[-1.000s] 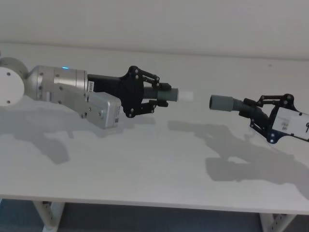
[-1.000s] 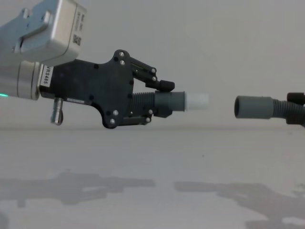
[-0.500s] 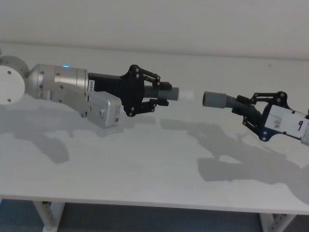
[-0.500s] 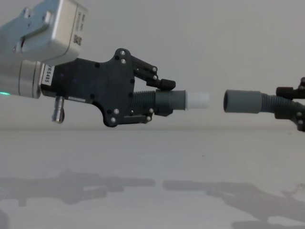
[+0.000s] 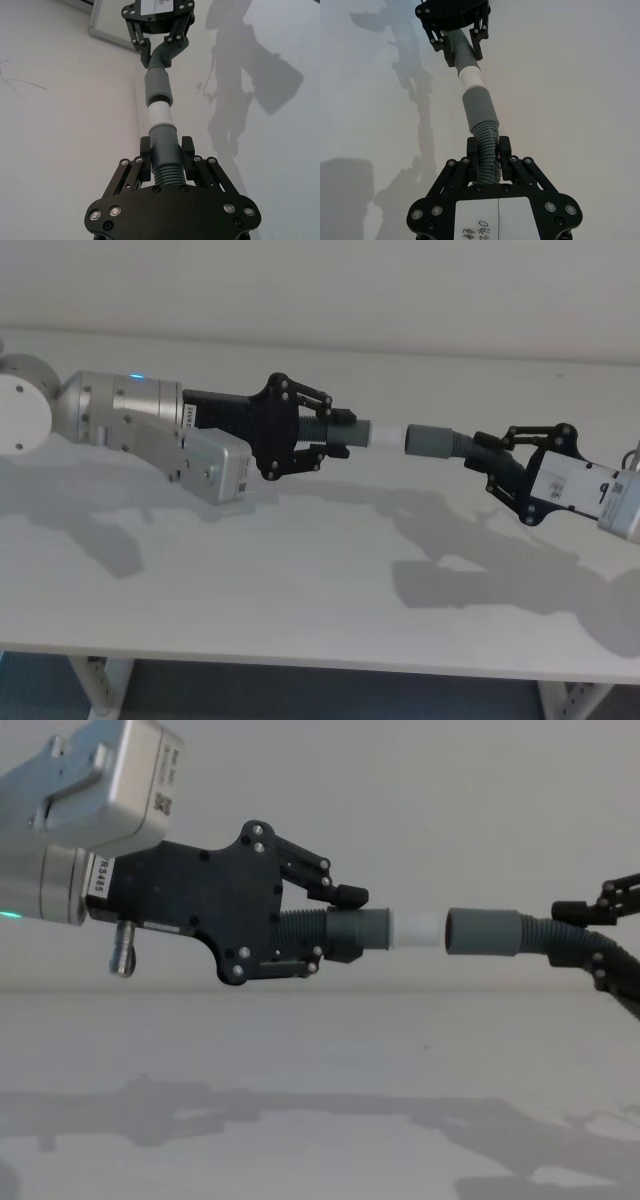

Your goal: Use both hands to pick up one end of the pipe from the table, align the ends, and insert them.

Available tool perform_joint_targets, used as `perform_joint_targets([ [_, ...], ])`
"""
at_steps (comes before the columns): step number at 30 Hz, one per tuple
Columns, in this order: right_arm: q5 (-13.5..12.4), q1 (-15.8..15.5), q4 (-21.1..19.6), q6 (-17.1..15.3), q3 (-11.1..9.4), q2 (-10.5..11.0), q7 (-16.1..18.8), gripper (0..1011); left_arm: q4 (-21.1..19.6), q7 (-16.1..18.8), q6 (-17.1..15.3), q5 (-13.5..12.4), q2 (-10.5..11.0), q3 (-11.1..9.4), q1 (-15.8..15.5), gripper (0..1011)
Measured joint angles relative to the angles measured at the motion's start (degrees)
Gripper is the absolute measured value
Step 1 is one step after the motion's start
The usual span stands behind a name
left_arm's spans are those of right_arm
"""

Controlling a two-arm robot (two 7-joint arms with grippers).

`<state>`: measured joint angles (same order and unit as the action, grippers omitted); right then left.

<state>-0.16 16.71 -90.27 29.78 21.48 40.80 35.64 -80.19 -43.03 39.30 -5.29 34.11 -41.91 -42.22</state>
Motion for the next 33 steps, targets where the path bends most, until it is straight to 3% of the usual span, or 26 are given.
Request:
perform_joint_targets([
  [33,0.4,1.4,-1.2,-0.3,1.4,-0.2,-0.4,248,0.1,0.0,0.1,0.0,0.0,0.0,-0.1,353],
])
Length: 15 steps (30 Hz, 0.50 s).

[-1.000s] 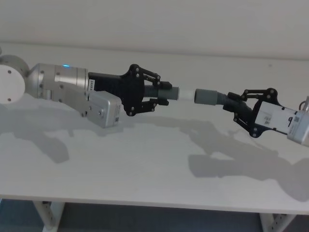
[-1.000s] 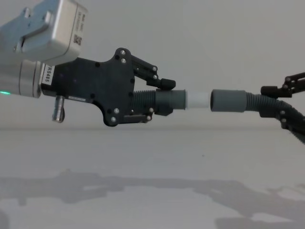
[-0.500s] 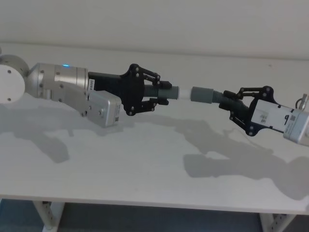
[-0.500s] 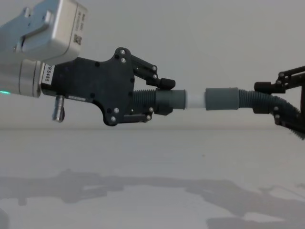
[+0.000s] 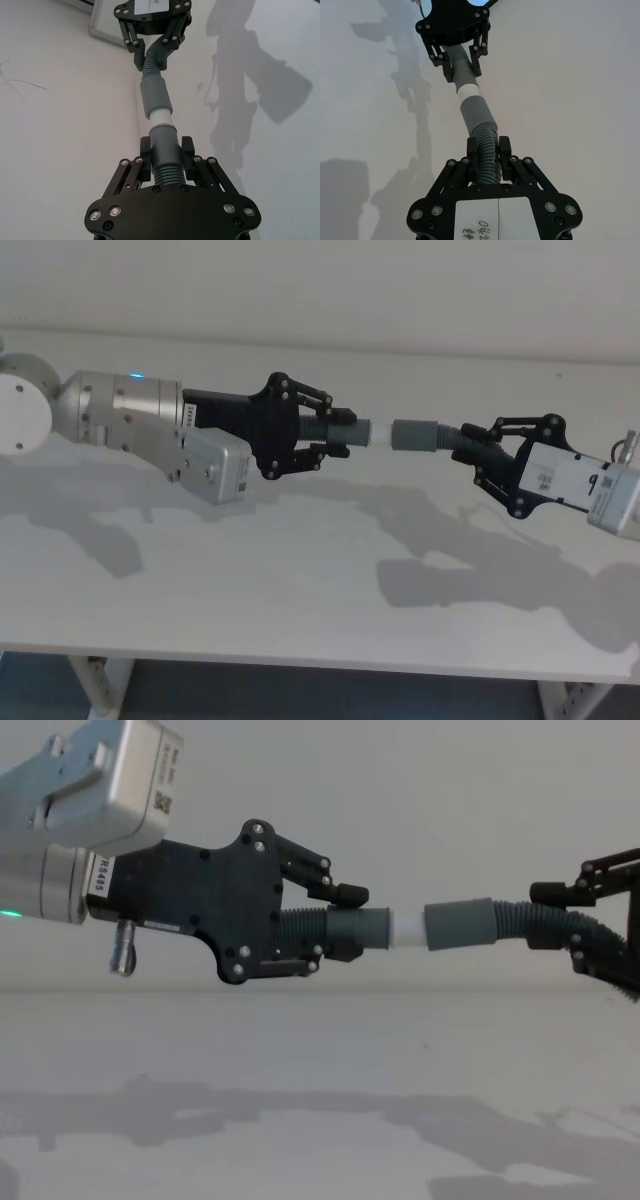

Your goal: Use both hands to pick up one end of the pipe from the table, align the ends, and insert them.

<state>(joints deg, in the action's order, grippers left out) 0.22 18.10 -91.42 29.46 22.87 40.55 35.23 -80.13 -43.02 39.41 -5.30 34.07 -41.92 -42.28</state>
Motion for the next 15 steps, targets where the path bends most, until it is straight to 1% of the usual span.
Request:
perform_joint_targets([
  [15,0.0,0.1,0.0,0.3,0.1,-0.1,-0.1,248,0.0,0.0,0.0,0.0,0.0,0.0,0.0,353],
])
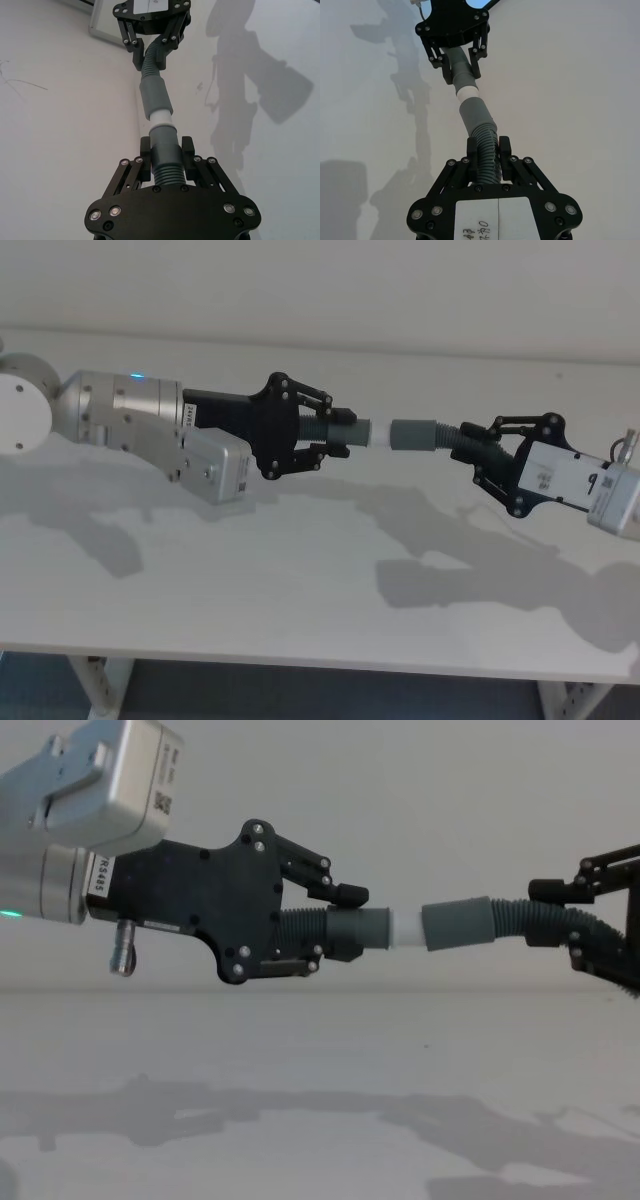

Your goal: Use both hands to pick up one end of the pipe from the table, align the ends, and insert them.

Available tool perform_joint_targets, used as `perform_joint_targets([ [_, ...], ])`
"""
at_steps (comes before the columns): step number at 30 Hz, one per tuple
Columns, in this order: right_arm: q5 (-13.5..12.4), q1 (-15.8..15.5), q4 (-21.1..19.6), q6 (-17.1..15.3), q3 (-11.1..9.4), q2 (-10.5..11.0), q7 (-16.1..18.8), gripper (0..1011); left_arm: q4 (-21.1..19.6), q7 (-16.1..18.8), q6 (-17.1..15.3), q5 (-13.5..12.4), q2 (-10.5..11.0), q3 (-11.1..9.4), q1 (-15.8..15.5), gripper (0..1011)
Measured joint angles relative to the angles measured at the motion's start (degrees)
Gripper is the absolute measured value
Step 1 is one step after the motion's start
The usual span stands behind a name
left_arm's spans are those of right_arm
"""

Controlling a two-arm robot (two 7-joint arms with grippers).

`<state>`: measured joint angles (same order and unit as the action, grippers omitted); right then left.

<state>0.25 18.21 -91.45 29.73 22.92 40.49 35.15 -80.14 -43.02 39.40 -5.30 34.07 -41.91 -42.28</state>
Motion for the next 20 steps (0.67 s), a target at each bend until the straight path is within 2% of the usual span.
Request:
perform_joint_targets([
  [20,0.0,0.0,0.0,0.1,0.0,0.0,0.0,248,0.0,0.0,0.0,0.0,0.0,0.0,0.0,353],
])
